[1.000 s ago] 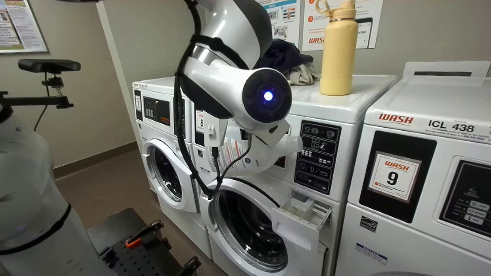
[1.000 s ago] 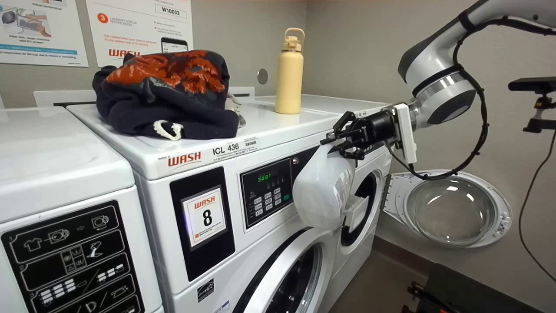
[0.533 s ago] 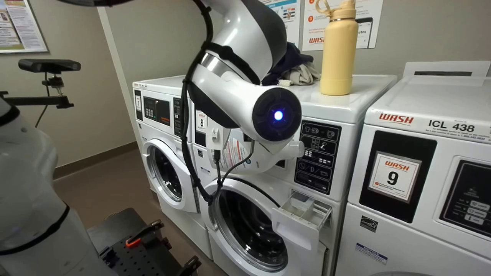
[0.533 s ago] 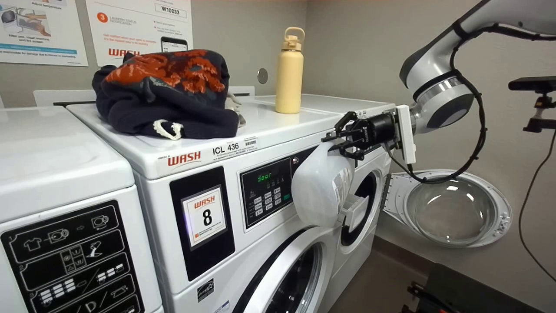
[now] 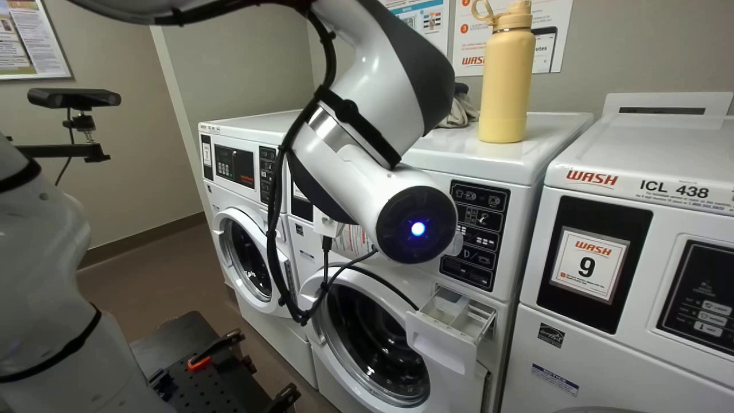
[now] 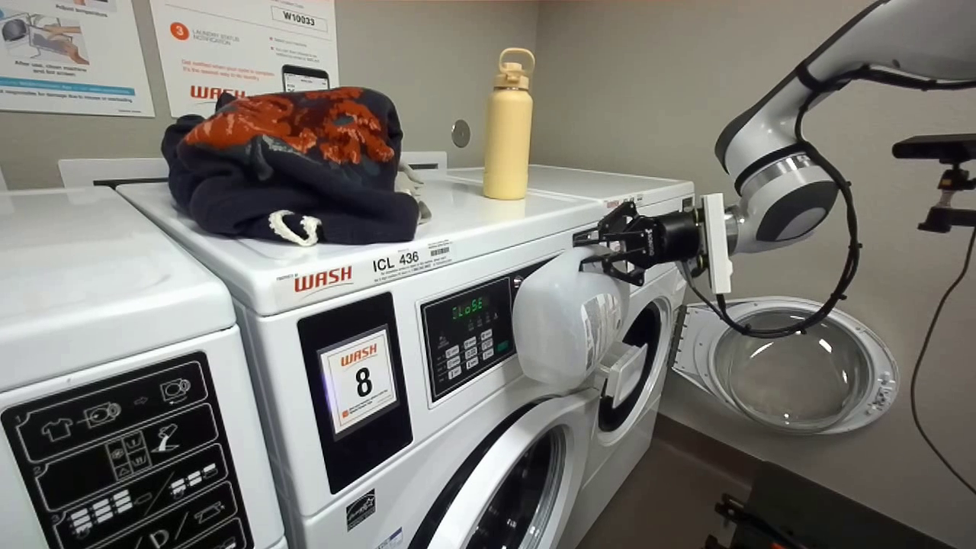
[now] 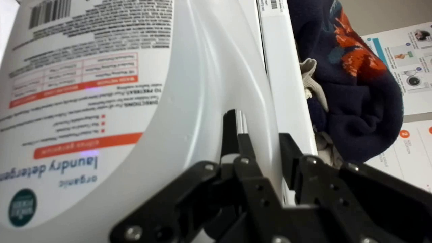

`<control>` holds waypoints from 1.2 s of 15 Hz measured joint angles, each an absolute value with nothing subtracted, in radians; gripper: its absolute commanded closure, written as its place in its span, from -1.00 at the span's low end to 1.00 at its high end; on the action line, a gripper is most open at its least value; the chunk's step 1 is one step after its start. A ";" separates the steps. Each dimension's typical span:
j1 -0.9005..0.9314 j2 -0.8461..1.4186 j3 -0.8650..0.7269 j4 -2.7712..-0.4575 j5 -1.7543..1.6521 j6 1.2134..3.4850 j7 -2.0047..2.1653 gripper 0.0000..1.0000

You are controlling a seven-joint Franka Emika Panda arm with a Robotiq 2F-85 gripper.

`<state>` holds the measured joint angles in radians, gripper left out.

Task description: Pour some detergent into the washing machine drawer

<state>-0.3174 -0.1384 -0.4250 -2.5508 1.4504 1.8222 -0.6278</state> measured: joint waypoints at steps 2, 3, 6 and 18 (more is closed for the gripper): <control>-0.324 -0.105 -0.425 -2.549 1.469 1.801 -0.628 0.88; -0.327 -0.084 -0.425 -2.546 1.478 1.781 -0.628 0.88; -0.337 -0.018 -0.425 -2.528 1.493 1.706 -0.628 0.88; -0.405 0.078 -0.439 -2.473 1.494 1.485 -0.628 0.88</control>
<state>-0.4050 0.0783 -0.4388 -2.4728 1.4944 1.4850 -0.6277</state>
